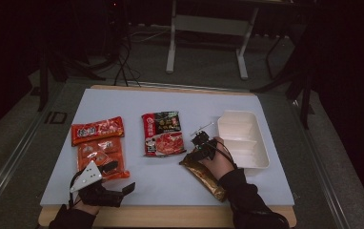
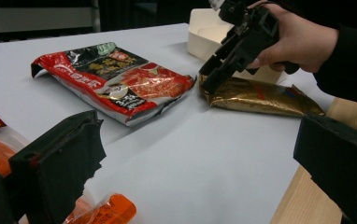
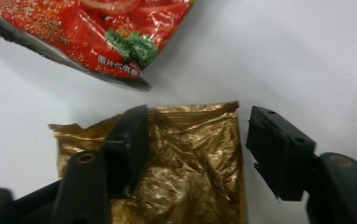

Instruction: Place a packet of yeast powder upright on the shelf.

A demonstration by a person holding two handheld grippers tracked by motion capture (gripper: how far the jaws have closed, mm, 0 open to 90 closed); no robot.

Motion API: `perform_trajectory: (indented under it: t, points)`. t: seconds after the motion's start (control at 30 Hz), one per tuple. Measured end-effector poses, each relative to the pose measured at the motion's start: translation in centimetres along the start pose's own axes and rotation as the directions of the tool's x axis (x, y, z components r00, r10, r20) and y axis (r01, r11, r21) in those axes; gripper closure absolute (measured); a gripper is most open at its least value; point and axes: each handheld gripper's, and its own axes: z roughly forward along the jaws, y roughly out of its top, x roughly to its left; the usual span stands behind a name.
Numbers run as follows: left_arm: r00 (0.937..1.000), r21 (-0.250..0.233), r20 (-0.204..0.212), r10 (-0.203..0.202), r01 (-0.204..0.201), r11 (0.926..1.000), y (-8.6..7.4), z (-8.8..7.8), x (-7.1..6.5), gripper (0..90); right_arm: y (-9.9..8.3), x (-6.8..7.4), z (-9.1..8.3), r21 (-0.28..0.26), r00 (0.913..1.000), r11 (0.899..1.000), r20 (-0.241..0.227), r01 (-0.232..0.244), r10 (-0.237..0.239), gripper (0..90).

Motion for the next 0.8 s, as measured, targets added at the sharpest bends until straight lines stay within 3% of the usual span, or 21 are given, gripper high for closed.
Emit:
perform_trajectory:
  t: [0.2, 0.3, 0.53, 0.67, 0.8]
  points:
    - [1.0, 0.0, -0.004, -0.005, 0.005, 1.0, 0.0, 0.0, 0.0, 1.3, -0.1, 0.1, 0.3, 0.014, 0.9999, 1.0, -0.016, 0.0, 0.001, 46.3]
    - [1.0, 0.002, -0.003, -0.002, 0.002, 1.0, 0.0, 0.0, 0.0, 1.3, -0.2, 0.4, 0.3, 0.015, 0.9999, 1.0, 0.009, 0.014, -0.014, 48.5]
    - [1.0, 0.015, -0.007, 0.005, -0.005, 0.9999, -0.1, 0.2, 0.0, 1.3, -0.5, 1.0, 0.1, 0.006, 0.9984, 0.998, 0.009, 0.057, -0.057, 76.2]
    - [0.9999, 0.021, -0.013, 0.005, -0.004, 0.9998, -0.1, 0.3, 0.0, 1.3, -0.5, 1.4, 0.1, 0.014, 0.9954, 0.995, 0.012, 0.095, -0.095, 86.3]
    - [0.9999, 0.021, -0.011, 0.01, -0.01, 0.9997, -0.1, 0.2, 0.0, 1.3, -0.4, 1.6, -0.1, 0.015, 0.9937, 0.994, 0.02, 0.11, -0.11, 88.1]
